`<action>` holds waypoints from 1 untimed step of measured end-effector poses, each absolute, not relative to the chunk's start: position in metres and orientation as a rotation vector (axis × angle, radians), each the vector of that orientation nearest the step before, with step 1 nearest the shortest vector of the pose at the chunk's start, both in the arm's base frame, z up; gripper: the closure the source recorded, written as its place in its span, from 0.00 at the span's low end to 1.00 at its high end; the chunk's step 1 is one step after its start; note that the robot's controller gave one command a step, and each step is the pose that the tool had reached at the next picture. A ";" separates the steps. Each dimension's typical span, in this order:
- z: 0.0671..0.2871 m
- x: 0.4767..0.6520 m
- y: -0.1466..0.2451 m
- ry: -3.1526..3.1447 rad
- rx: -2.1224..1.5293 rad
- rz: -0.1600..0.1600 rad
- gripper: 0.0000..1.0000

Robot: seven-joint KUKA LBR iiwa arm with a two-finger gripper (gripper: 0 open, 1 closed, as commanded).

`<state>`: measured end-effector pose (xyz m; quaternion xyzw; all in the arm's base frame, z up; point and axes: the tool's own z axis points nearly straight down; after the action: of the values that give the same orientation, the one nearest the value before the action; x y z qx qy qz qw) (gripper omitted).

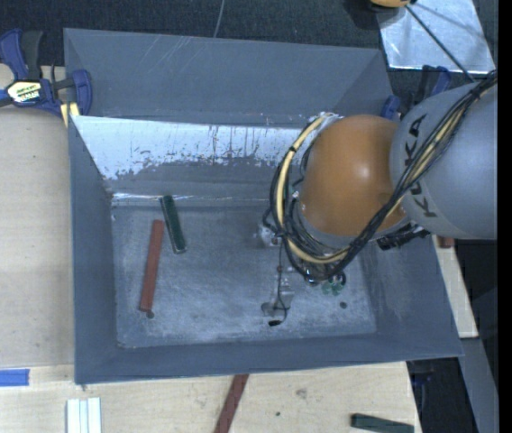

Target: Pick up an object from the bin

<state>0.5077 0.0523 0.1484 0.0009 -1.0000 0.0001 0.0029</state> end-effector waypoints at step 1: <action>0.153 0.510 0.052 -3.144 0.001 -0.001 0.00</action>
Offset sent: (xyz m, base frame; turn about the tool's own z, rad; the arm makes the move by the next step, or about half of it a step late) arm 0.0166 0.0185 -0.0782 -0.0021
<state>0.5097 0.0523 0.1526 0.0003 -1.0000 -0.0003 -0.0012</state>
